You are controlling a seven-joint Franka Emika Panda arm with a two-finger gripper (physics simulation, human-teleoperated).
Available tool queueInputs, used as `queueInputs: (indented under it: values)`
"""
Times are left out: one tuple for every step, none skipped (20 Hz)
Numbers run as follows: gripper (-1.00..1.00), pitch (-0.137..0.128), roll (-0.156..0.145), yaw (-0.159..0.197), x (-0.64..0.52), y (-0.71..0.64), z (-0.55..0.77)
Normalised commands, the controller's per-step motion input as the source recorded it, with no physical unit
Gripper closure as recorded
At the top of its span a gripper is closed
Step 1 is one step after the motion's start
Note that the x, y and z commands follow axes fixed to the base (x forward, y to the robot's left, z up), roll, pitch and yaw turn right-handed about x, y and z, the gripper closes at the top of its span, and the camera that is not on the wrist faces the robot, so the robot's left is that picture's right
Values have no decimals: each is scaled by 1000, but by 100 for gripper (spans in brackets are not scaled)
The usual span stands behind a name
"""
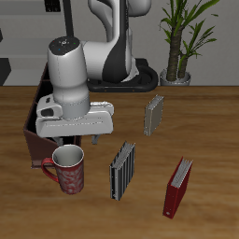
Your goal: Place the red mug into the right desk caddy's right compartment
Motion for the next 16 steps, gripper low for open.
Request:
queueInputs:
  values:
    - [-100,-2,25,40,-132,206,-214]
    - [-100,36,28,-9,95,131,-196]
    - [-100,29,3,-18,-26,115,-262]
    - [-100,0,0,0,0,0,0]
    - [-100,67,22,20,39,127,-513]
    - [-100,19,-5,-28,57,12,-336]
    - [-100,62,3,-16,81,16,-334]
    - [-100,0,0,0,102,-30,9]
    - [-100,19,-10,-18,-7,-2,-221]
    - [-100,54,4,29,33,37,-432]
    - [-100,24,-5,-32,128,-69,-150]
    - [-100,38,-27,-39,16,-11,-405]
    - [-100,54,13,20,55,-12,-351]
    - [-100,15,-26,-25,-55,-48,-292]
    - [-100,0,0,0,134,-20,36]
    - [-100,76,-12,-7,-119,-50,-618]
